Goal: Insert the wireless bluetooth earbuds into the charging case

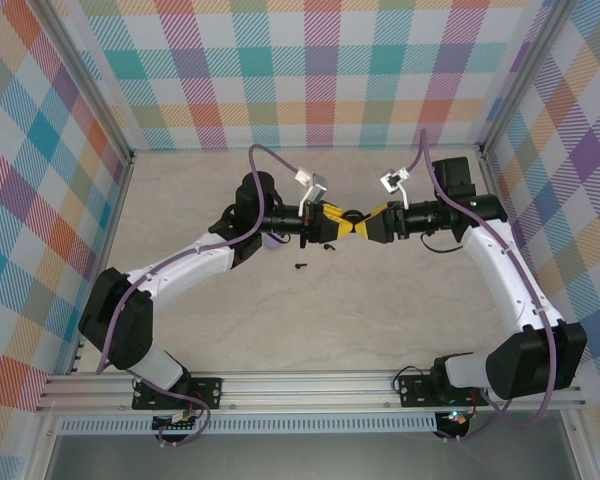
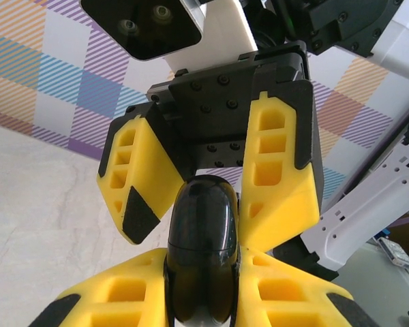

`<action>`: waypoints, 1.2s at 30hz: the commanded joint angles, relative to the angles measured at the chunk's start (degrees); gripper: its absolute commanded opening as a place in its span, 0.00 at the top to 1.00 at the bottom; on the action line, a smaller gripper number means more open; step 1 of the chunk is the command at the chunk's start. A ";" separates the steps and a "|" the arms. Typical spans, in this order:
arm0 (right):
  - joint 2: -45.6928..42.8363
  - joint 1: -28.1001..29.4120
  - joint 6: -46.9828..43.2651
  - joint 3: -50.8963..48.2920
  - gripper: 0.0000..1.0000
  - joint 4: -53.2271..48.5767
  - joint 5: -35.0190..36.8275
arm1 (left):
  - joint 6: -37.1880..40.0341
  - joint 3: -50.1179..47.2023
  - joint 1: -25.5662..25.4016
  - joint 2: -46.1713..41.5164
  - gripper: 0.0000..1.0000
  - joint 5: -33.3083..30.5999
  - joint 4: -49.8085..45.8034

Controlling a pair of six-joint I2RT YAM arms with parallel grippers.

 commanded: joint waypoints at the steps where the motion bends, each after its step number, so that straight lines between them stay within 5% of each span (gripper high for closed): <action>1: -0.57 0.05 1.76 1.01 0.39 2.98 3.80 | 3.10 1.97 -1.00 -0.72 1.00 2.60 -1.84; 27: -4.05 0.00 8.20 0.39 0.38 6.47 10.78 | 6.44 -1.12 -0.14 -1.63 1.00 -2.15 -5.14; 36: 0.50 -0.04 16.81 0.09 0.37 4.77 28.11 | -0.87 -7.81 5.67 -1.97 1.00 -1.38 4.60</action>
